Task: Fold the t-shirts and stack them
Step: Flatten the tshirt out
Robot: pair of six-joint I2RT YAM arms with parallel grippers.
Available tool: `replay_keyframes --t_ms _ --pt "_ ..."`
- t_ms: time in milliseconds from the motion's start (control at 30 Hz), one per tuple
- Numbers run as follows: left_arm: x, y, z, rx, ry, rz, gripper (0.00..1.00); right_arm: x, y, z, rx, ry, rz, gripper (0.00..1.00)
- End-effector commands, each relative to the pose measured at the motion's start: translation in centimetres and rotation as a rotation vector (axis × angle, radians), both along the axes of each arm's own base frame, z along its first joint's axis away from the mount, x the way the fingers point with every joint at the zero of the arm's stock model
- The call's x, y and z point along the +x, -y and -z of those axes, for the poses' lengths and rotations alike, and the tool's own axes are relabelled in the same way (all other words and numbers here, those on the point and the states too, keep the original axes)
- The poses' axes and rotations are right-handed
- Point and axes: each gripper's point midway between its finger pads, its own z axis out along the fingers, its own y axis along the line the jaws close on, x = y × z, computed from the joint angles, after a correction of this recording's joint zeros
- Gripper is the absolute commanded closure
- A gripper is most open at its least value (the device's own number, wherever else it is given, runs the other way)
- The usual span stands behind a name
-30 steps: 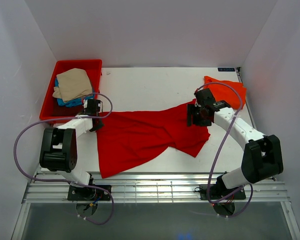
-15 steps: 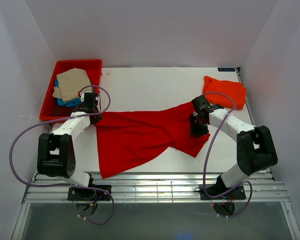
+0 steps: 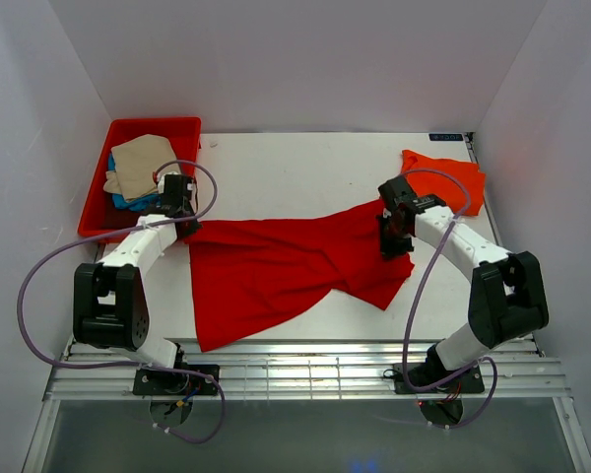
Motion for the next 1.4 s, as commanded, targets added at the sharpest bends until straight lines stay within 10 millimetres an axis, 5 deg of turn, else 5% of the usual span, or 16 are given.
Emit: replay_keyframes --t_ms 0,267,300,367,400,433,467,533,567,667,700,733,967,1167,1333,1367 --pt "1.4 -0.5 -4.3 0.014 0.112 -0.020 1.00 3.2 -0.4 -6.8 0.021 0.192 0.007 0.92" --pt "5.2 0.9 -6.9 -0.040 0.132 0.015 1.00 10.0 0.0 -13.0 0.012 0.364 0.036 0.92" --pt "7.1 1.8 -8.9 -0.074 0.167 0.043 1.00 11.0 0.0 -13.3 0.015 0.373 0.041 0.92" --pt "9.2 2.8 -6.7 -0.111 0.079 0.063 1.00 15.0 0.0 -14.8 0.059 0.405 0.063 0.92" --pt "11.7 3.8 -7.3 -0.149 0.075 0.084 1.00 18.1 -0.2 -16.6 0.110 0.448 0.079 0.92" --pt "12.5 4.2 -9.8 -0.164 0.121 0.098 1.00 17.7 -0.5 -16.5 0.129 0.428 0.074 0.92" --pt "13.9 4.5 -8.4 -0.175 0.086 0.100 1.00 20.9 -0.2 -19.2 0.165 0.498 0.096 0.92" --pt "16.7 5.0 -12.6 -0.195 0.170 0.105 1.00 23.1 -0.8 -22.0 0.256 0.544 0.103 0.92" --pt "17.8 5.2 -12.0 -0.197 0.163 0.106 1.00 25.1 -0.5 -24.5 0.312 0.611 0.110 0.92" --pt "20.6 5.3 -17.2 -0.214 0.295 0.119 1.00 27.3 -0.2 -28.5 0.486 0.737 0.097 0.92" --pt "21.4 4.9 -17.0 -0.237 0.305 0.106 1.00 27.9 0.0 -27.3 0.526 0.726 0.109 0.92" --pt "22.1 5.3 -18.0 -0.288 0.349 0.125 1.00 28.5 -0.6 -30.5 0.644 0.816 0.090 0.92" --pt "22.5 5.4 -21.3 -0.387 0.462 0.160 1.00 29.6 3.0 -37.4 0.764 1.009 0.082 0.92" --pt "21.5 6.1 -22.3 -0.409 0.478 0.195 1.00 27.4 3.0 -34.0 0.703 0.921 0.069 0.92" --pt "19.0 6.4 -17.4 -0.424 0.344 0.194 1.00 23.6 2.6 -29.7 0.546 0.825 0.037 0.92" --pt "18.5 6.5 -16.8 -0.424 0.327 0.197 1.00 22.5 0.6 -27.6 0.539 0.767 0.006 0.92"
